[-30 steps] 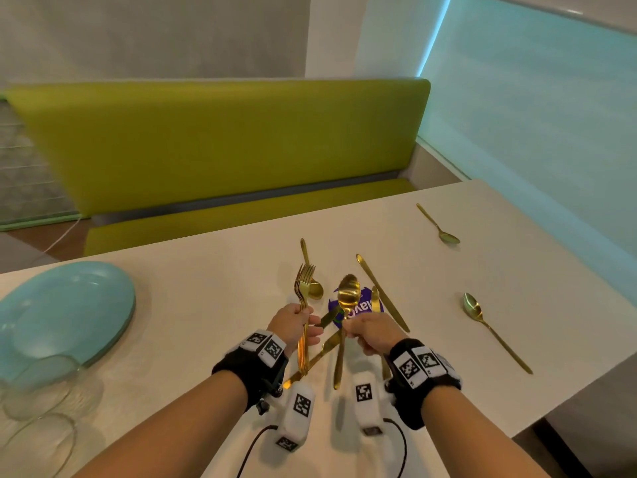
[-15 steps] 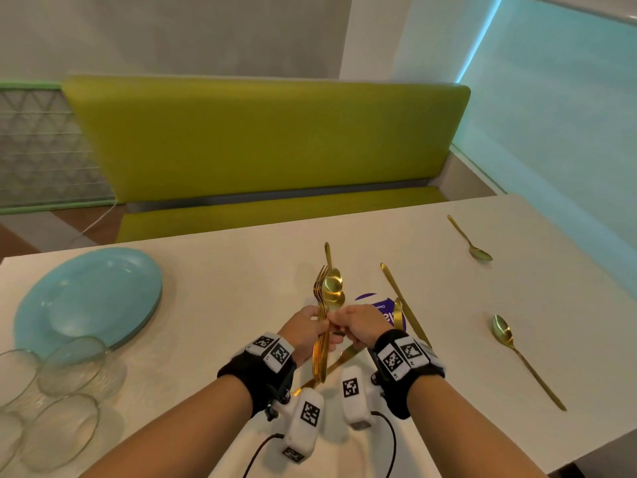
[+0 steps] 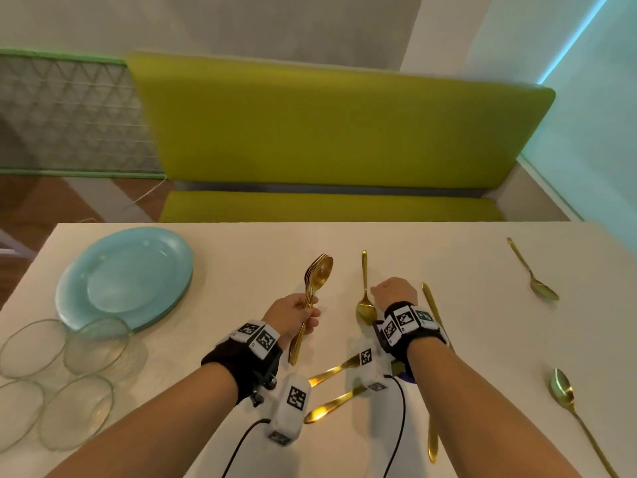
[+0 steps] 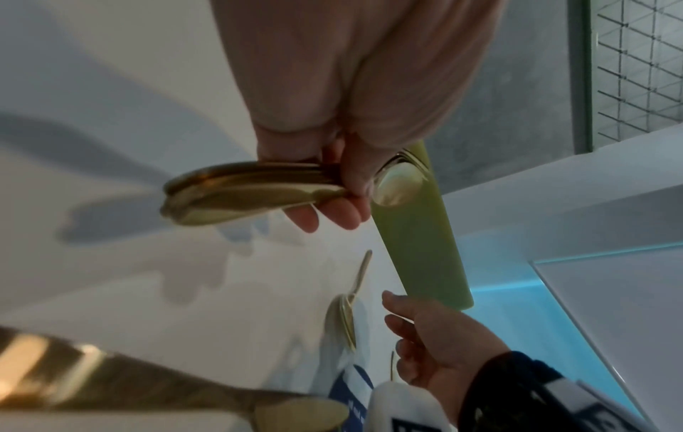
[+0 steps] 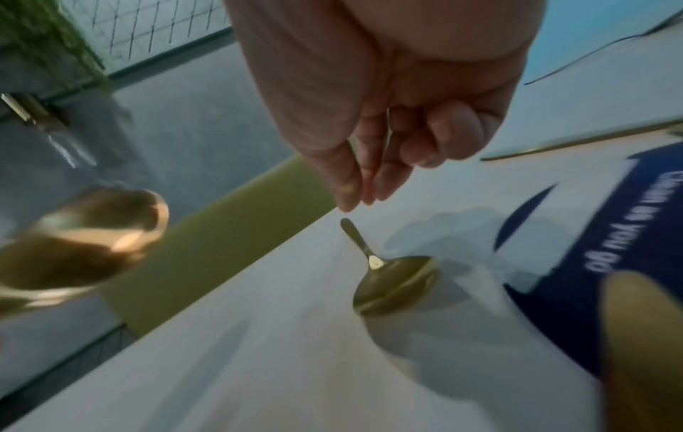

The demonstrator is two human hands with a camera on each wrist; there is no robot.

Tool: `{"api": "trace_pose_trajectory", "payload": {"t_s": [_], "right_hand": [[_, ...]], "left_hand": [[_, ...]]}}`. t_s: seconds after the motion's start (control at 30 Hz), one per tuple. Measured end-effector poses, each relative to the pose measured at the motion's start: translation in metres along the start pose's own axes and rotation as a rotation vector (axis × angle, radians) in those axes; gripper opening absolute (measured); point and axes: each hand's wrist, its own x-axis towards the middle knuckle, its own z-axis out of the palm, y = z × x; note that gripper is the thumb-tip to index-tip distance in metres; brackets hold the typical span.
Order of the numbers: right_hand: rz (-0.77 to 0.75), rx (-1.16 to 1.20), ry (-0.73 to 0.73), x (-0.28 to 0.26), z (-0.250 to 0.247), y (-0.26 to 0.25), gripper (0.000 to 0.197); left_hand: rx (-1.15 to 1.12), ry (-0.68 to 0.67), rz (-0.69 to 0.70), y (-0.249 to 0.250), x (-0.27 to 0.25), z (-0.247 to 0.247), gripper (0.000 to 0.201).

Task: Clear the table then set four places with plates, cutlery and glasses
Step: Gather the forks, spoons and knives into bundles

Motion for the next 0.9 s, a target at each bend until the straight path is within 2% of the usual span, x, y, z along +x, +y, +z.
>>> {"api": "trace_pose_trajectory", "payload": {"t_s": [0.3, 0.43, 0.53, 0.6, 0.73, 0.8, 0.9], "right_hand": [[0.093, 0.092, 0.030, 0.031, 0.025, -0.017, 0.027], [0.112, 0.026, 0.010, 0.028, 0.024, -0.016, 0.034], [0.086, -0.042, -0.019, 0.019, 0.016, -0.011, 0.021], [0.008, -0.193, 0.018, 0.010, 0.009, -0.005, 0.026], [-0.344, -0.580, 0.154, -0.025, -0.011, 0.003, 0.029], [-0.510, -0.673, 0.189, -0.048, -0.019, 0.006, 0.026], [-0.663, -0.732, 0.188, -0.077, -0.024, 0.009, 0.025]], "left_hand": [[0.013, 0.073, 0.000, 0.002, 0.007, -0.018, 0.019], [0.044, 0.067, 0.016, 0.008, 0.008, -0.016, 0.018], [0.075, 0.088, 0.041, 0.014, 0.007, -0.015, 0.019], [0.120, 0.118, 0.065, 0.019, 0.009, -0.015, 0.023], [0.296, 0.113, 0.110, 0.027, 0.012, -0.009, 0.025], [0.367, 0.053, 0.127, 0.030, 0.011, 0.000, 0.024], [0.476, -0.079, 0.124, 0.029, 0.006, 0.020, 0.025]]}}
